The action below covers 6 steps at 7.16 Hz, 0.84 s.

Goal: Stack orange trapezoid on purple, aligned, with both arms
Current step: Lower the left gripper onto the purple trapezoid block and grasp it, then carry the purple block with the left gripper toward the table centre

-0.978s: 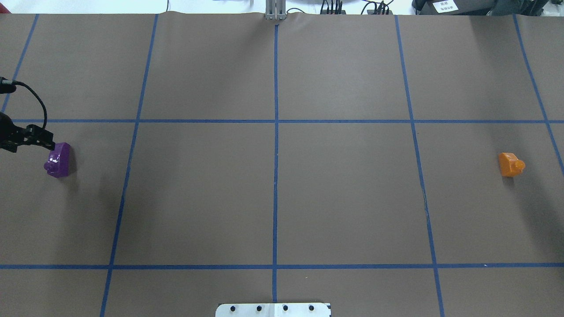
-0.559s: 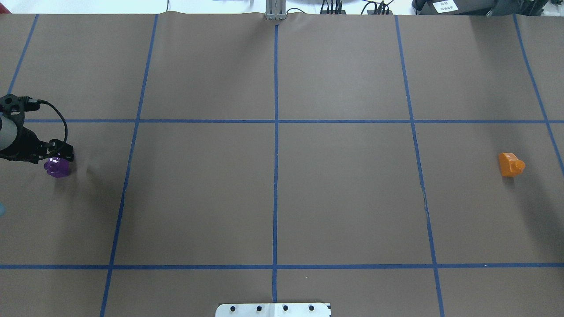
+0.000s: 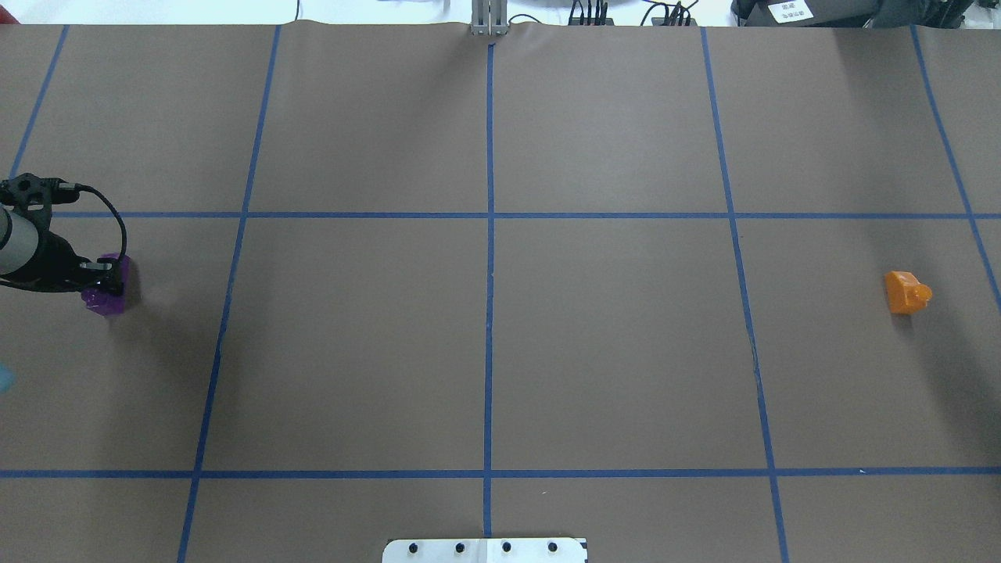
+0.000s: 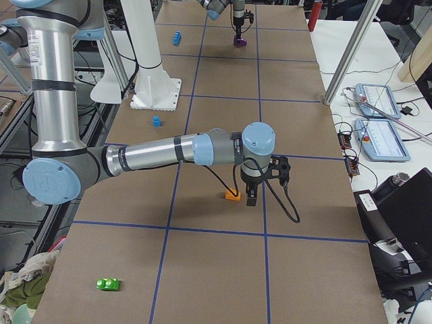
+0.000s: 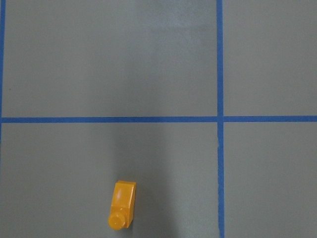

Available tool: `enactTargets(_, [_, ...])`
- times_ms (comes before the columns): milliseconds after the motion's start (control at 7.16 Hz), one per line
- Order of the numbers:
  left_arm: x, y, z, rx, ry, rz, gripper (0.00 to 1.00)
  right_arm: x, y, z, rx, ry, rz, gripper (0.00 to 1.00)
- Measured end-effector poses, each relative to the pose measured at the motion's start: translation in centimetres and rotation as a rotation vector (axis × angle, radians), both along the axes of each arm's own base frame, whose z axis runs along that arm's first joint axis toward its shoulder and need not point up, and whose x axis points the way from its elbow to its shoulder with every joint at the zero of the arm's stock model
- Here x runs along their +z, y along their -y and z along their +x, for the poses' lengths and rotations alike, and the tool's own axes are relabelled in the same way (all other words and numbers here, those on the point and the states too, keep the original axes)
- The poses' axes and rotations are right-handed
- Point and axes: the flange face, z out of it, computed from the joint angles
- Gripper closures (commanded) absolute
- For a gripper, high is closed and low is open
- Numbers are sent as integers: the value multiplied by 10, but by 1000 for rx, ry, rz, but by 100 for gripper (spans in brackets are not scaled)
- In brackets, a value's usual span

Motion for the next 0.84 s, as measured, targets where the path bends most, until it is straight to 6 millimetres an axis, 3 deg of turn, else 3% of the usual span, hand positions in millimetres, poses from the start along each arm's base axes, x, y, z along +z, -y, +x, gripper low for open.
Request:
enactTargets(140, [-26, -4, -2, 27, -13, 40, 100, -2, 1, 0, -1, 6, 4, 0])
enactTargets(419, [-106, -1, 11, 97, -32, 161, 100, 0, 0, -1, -2, 11, -1, 0])
enactTargets(559, [-151, 10, 32, 151, -29, 251, 100, 1, -1, -1, -3, 13, -4, 0])
enactTargets(838, [-270, 28, 116, 242, 33, 391, 100, 4, -2, -1, -3, 15, -11, 0])
